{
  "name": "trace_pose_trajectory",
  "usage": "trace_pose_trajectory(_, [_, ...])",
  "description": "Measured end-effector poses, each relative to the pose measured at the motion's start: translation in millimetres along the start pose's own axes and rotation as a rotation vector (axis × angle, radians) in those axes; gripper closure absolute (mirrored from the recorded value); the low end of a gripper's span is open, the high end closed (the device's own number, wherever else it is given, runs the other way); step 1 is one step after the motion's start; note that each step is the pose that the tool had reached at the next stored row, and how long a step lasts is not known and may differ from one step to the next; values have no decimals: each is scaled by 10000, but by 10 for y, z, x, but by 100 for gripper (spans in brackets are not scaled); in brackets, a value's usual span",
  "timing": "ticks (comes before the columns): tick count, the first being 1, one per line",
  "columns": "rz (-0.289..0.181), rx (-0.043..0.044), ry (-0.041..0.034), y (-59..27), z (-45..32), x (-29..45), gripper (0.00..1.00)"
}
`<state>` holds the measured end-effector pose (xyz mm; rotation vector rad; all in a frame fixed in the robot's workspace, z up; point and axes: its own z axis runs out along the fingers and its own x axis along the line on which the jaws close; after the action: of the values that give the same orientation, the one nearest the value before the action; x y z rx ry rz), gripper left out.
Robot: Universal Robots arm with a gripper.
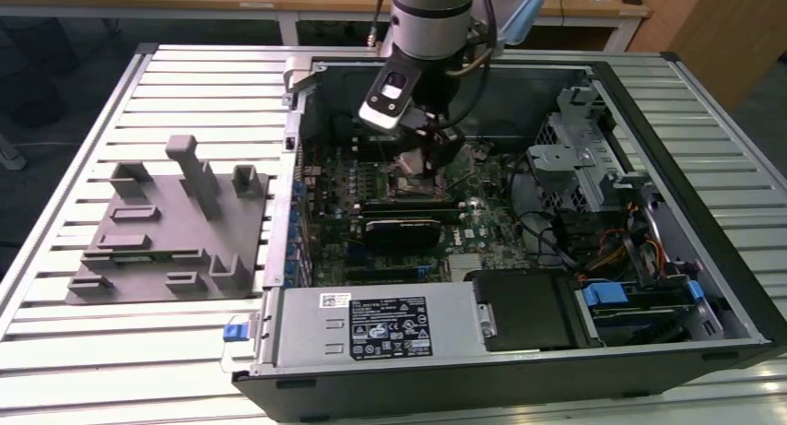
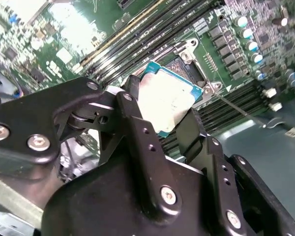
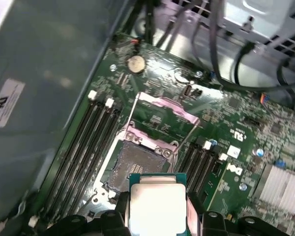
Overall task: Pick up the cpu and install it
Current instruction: 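Place the cpu into insertion slot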
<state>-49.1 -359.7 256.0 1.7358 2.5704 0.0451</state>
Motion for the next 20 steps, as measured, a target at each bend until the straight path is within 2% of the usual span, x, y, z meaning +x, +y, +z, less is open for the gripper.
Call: trace_pose_trajectory(20, [3598,60,-167,-2,54,1,46])
